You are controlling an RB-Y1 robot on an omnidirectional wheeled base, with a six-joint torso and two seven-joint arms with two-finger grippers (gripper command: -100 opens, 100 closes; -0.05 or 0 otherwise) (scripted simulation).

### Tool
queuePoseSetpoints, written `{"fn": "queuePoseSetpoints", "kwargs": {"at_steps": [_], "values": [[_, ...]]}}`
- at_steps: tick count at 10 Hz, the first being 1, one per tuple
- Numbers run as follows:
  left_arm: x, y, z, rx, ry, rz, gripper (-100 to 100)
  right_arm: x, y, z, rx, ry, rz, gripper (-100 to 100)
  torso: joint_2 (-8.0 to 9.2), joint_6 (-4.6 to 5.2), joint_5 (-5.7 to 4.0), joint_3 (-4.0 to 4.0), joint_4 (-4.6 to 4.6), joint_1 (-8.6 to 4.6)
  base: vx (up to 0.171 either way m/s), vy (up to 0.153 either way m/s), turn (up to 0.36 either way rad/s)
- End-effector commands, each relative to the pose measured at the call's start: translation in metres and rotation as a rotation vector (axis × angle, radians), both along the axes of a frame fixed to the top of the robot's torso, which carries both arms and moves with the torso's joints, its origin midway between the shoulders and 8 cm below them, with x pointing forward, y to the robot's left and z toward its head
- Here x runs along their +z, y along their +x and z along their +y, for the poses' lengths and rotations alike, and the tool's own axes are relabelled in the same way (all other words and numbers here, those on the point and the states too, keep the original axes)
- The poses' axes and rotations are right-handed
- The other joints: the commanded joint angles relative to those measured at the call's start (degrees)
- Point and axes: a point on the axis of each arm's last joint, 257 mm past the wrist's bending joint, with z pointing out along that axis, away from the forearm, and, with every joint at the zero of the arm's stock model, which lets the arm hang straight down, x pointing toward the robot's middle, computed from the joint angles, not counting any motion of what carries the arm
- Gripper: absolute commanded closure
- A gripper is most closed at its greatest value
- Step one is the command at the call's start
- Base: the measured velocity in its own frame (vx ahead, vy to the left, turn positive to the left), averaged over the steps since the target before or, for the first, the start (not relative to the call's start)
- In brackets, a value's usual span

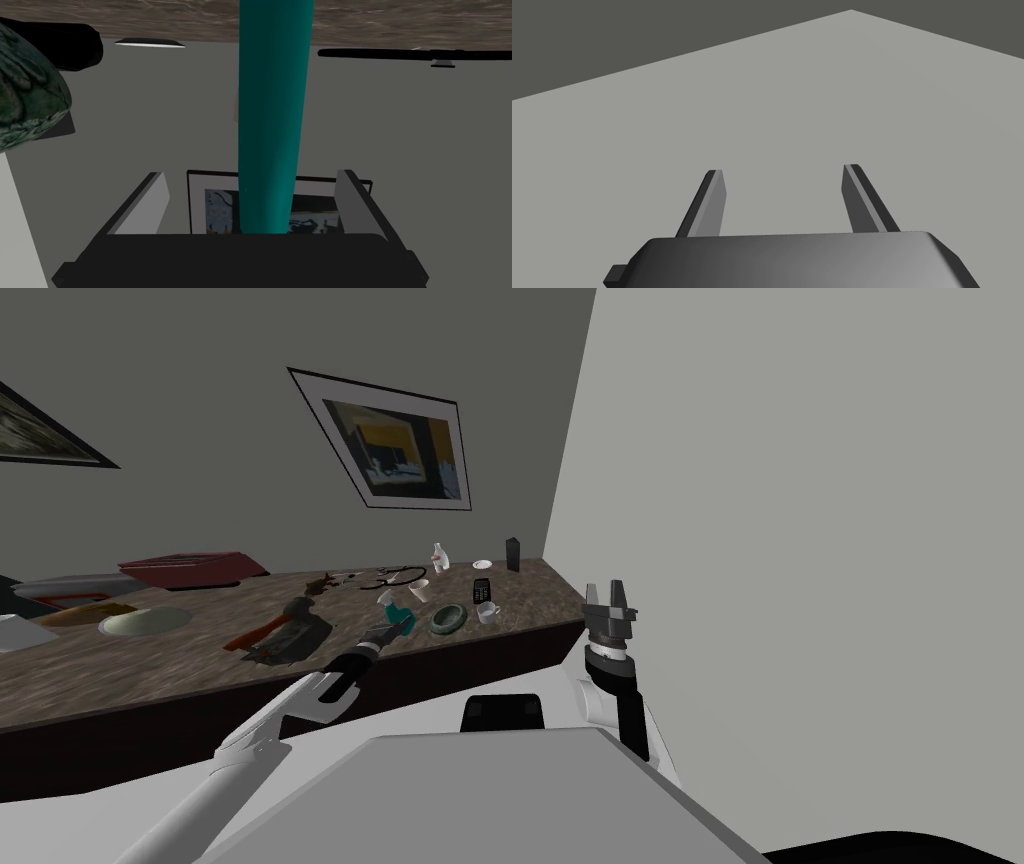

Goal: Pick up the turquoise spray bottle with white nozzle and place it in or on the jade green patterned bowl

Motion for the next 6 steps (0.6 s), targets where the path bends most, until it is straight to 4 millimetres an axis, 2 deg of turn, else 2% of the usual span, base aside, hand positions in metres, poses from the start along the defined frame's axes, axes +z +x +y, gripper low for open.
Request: {"fn": "queuePoseSetpoints", "kwargs": {"at_steps": [1, 6], "values": [[0.003, 0.01, -0.003, -0.002, 0.001, -0.008, -100, 0.0, 0.0, 0.0, 0.0, 0.0, 0.0, 0, 0.0, 0.0, 0.0, 0.0, 0.0, 0.0, -0.04, 0.006, -0.002], [0.006, 0.049, -0.003, 0.0, 0.008, -0.005, -100, 0.0, 0.0, 0.0, 0.0, 0.0, 0.0, 0, -0.12, 0.0, -0.01, -0.07, -0.03, -0.04, -0.046, 0.006, 0.001]]}}
